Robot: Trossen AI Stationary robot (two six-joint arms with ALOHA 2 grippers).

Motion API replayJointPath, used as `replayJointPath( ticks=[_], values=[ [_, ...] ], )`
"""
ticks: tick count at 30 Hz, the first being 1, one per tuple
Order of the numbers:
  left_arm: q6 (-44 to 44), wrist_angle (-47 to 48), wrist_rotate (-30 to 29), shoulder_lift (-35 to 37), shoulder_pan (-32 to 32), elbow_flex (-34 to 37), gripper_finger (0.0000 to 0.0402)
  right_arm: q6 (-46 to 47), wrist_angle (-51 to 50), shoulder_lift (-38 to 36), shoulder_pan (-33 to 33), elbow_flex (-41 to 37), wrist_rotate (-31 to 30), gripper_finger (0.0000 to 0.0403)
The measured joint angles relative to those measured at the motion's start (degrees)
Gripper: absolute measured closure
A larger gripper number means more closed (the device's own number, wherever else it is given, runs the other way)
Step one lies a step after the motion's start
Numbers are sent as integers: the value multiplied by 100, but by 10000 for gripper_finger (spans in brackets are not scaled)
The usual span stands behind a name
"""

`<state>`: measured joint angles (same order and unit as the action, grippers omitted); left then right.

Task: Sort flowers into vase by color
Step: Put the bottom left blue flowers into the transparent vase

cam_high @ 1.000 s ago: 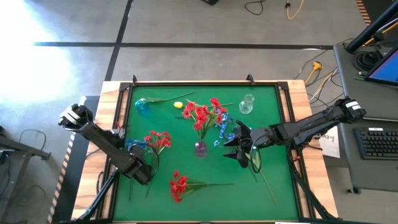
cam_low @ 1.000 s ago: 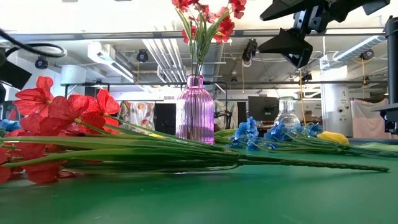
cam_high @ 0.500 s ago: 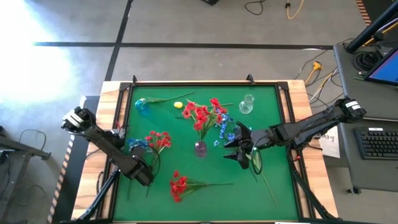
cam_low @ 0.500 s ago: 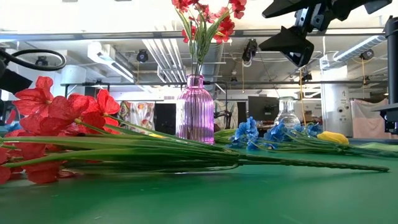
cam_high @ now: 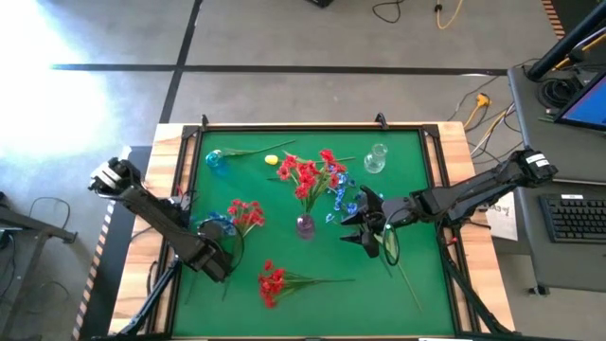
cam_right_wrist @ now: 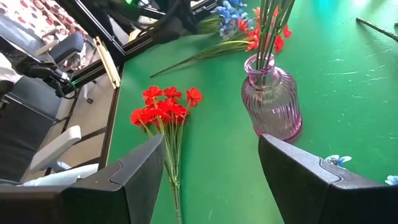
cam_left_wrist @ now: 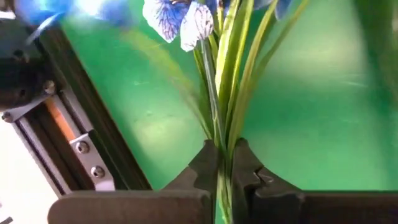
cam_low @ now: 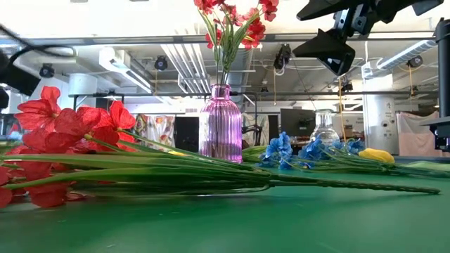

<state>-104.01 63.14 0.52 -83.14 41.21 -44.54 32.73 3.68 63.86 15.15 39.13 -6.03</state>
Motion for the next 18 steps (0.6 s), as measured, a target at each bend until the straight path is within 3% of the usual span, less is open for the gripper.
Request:
replayJointPath(
  ticks=[8, 13, 18],
  values=[
    [-107, 1444, -698, 695, 0, -861, 401, -60, 0, 0, -1, 0, -1, 155],
    [60, 1990, -2003, 1015, 0, -1663, 401, -173, 12, 0, -1, 0, -3, 155],
    [972, 2083, -3004, 1273, -9, -2553, 402, -283, 178, 0, -1, 0, -1, 154]
  ],
)
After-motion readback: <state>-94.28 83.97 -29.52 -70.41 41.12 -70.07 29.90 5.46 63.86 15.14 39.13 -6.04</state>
